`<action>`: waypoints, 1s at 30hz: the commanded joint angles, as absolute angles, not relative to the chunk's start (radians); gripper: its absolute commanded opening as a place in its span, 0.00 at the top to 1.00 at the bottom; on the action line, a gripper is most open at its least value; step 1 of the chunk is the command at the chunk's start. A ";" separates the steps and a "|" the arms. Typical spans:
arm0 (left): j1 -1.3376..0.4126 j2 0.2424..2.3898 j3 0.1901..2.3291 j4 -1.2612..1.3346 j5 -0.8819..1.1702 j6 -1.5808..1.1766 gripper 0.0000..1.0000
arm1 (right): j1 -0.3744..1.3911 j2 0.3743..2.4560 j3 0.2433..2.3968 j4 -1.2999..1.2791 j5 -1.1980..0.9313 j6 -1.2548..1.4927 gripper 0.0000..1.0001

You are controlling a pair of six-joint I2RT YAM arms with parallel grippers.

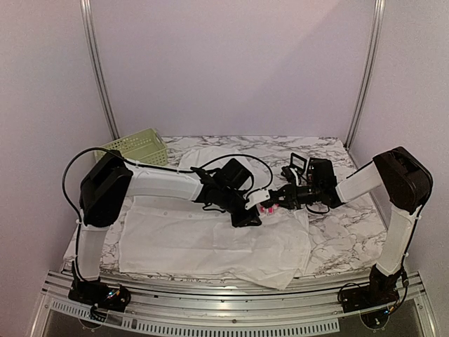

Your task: Pin the brooch onto the clothing

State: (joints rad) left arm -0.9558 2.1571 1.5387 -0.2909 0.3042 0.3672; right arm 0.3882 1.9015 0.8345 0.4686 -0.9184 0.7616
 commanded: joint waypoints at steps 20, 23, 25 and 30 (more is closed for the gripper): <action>-0.973 2.175 1.584 -0.298 0.353 0.338 1.00 | 0.406 1.937 0.807 0.533 -0.942 0.796 1.00; -0.973 2.172 1.595 -0.299 0.344 0.345 1.00 | 0.406 1.936 0.807 0.495 -0.929 0.773 1.00; -0.973 2.168 1.595 -0.299 0.344 0.354 1.00 | 0.407 1.931 0.802 0.490 -0.921 0.762 1.00; -0.973 2.170 1.596 -0.304 0.342 0.360 1.00 | 0.408 1.932 0.798 0.505 -0.933 0.769 1.00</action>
State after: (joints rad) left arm -0.9604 2.1937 1.5768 -0.2996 0.3302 0.3481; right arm 0.4000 1.9205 0.8085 0.5060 -0.9260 0.7799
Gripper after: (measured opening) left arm 0.030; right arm 0.086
